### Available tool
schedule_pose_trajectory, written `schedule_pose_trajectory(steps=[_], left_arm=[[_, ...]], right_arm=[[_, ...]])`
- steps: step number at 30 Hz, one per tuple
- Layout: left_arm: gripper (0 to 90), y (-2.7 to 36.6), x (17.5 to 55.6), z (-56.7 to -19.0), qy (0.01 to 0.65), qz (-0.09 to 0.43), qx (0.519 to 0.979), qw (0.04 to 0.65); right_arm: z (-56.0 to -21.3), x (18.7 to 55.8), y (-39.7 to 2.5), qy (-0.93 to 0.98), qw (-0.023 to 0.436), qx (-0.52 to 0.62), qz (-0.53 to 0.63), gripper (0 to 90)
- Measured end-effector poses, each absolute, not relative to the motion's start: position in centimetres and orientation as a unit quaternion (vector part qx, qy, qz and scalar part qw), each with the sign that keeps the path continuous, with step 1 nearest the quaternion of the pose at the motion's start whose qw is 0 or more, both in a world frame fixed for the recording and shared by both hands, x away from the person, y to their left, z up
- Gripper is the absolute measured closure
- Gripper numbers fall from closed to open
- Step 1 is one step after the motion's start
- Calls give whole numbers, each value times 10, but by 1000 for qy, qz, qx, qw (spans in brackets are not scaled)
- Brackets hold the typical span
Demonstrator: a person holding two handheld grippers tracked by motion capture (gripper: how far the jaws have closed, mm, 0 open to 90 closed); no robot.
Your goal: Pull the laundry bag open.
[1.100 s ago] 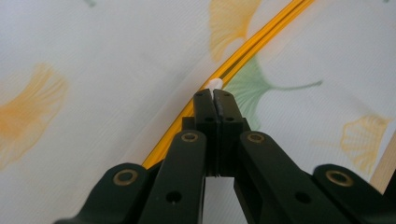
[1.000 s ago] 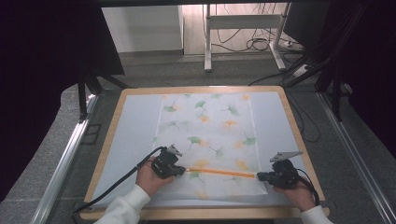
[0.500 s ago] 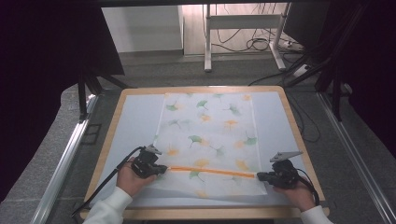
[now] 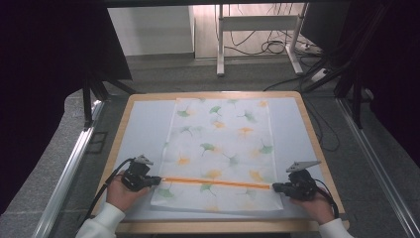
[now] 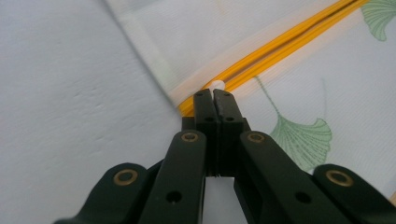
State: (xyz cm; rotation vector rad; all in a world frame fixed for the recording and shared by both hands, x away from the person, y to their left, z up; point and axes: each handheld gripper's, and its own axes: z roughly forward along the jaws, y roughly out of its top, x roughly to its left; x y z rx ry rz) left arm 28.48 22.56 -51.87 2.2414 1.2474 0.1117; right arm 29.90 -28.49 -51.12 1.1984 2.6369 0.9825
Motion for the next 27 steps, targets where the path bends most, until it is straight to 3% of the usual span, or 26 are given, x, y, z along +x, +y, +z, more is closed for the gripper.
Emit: schedule_pose_trajectory(steps=[8,18,22,25,27], left_arm=[[900,235,285,-518,475,55,834,276],[900,239,283,-522,467,35,831,299],[673,243,273,-508,468,81,812,340],[564,243,271,-498,464,99,794,380],[490,242,273,-495,460,110,790,390]], right_arm=[[-511,299,-285,862,43,388,322,898],[-511,298,-284,865,52,381,322,895],[-505,295,-285,860,53,373,344,893],[-496,293,-286,848,72,371,371,886],[-492,291,-285,840,94,367,388,787]])
